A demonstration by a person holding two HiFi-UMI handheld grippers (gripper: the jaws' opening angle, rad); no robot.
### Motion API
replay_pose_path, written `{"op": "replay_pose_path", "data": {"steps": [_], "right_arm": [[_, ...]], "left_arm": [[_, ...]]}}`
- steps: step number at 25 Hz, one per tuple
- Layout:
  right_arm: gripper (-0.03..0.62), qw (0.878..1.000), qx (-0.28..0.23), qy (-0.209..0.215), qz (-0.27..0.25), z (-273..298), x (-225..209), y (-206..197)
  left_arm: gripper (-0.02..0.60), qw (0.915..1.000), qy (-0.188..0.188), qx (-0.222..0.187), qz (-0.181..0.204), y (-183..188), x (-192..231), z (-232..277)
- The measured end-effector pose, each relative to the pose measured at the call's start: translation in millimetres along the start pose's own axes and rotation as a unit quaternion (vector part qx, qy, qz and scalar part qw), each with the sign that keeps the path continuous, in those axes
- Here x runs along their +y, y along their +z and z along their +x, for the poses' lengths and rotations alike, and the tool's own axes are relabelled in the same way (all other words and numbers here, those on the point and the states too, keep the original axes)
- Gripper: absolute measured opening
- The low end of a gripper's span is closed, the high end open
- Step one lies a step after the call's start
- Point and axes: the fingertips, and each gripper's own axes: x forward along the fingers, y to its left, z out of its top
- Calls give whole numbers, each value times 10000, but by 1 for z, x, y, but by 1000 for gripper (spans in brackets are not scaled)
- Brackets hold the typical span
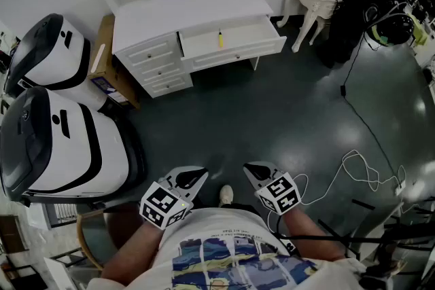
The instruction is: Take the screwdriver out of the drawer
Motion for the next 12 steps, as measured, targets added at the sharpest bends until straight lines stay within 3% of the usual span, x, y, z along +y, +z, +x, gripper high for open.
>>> {"op": "replay_pose_path", "data": {"steps": [12], "right_arm": [[25, 9996, 185, -152, 169, 46, -30, 29]], "left_arm": [[14, 9994, -328, -115, -10, 19, 68, 21]]}}
